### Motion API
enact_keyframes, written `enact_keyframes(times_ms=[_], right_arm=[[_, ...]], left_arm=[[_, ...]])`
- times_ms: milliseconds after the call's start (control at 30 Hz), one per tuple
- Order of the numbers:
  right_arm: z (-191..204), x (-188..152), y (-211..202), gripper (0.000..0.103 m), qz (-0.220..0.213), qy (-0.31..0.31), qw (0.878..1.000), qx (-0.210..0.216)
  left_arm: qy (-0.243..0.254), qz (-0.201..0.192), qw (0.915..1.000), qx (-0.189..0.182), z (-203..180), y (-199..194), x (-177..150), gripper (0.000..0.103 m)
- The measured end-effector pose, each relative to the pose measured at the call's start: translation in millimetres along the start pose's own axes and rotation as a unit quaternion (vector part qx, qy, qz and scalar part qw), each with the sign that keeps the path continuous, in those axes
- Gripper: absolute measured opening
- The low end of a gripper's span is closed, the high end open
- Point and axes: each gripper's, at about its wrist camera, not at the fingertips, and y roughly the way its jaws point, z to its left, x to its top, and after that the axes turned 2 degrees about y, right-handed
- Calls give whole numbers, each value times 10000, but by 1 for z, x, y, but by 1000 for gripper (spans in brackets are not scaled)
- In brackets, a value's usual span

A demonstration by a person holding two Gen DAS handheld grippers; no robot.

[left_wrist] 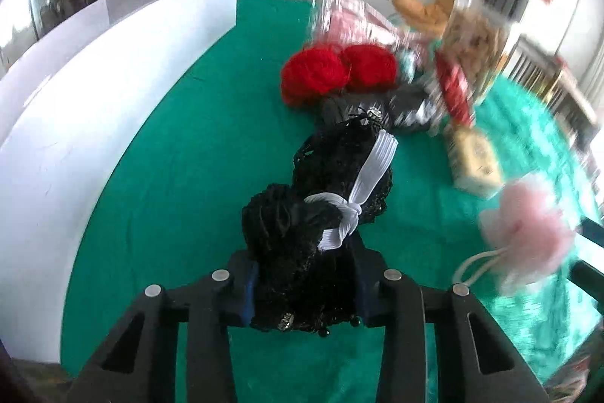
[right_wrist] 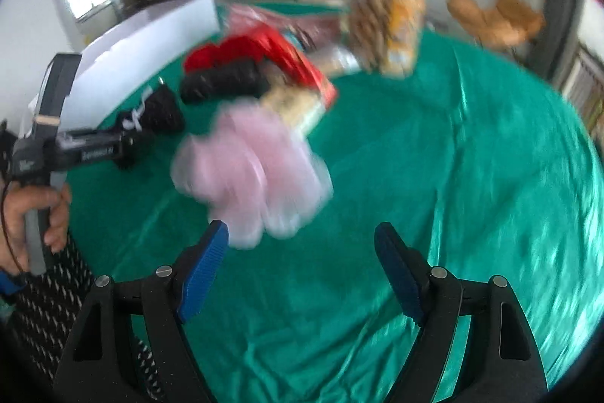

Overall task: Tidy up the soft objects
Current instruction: 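Close the left tool on the black ribboned bundle while the right tool lifts the pouf, then carry both items over the white box and open both tools to drop them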

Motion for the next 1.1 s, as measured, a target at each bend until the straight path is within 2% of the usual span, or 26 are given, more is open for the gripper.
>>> enact_keyframes(times_ms=[67,100,167,200,233,267,367,467,567,700,767,800,833,867,900,967,1100], right_arm=[[15,21,18,82,60,-321,9994,101],[22,27,32,82,221,-537,9982,169],[33,30,66,79,819,-836,9930,175],[34,28,74,72,951,-799,9921,166],[33,27,76,55,988,-734,9923,166],[32,27,78,25,1044,-637,9923,209],[33,38,65,23,837,-454,9950,289],[54,79,34,23,291,-355,9958,786],[94,129,15,23,-175,-471,9897,1341],[161,196,16,23,-390,-577,9743,2141],[194,213,18,25,-441,-706,9689,2330],[212,221,21,29,-458,-782,9663,2408],[231,229,27,36,-415,-831,9628,2539],[252,238,38,54,-278,-855,9587,2700],[262,239,45,77,-169,-834,9556,2821],[283,244,62,78,116,-736,9484,3083],[279,245,62,78,34,-593,9484,3114]], left_arm=[[-32,-100,9999,-52,0,-13,1,38],[-36,-153,9999,-62,1,-20,3,38],[-105,-275,9995,-90,7,-35,5,38],[-176,-342,9992,-111,12,-45,6,38],[-254,-423,9987,-126,16,-56,4,38],[-355,-510,9980,-117,23,-66,3,38],[-662,-669,9955,-74,46,-90,2,38],[-961,-831,9919,-6,77,-117,11,38],[-1234,-1141,9854,272,116,-153,27,38],[-1463,-1297,9766,901,173,-182,41,38],[-1525,-1246,9731,1197,199,-187,46,39],[-1549,-1203,9712,1356,211,-188,47,40],[-1576,-1136,9690,1526,220,-187,49,43],[-1610,-1042,9667,1692,229,-185,49,56],[-1666,-934,9640,1849,237,-181,51,78],[-1794,-916,9555,2157,251,-179,48,98],[-1873,-1017,9481,2359,260,-177,39,98]])
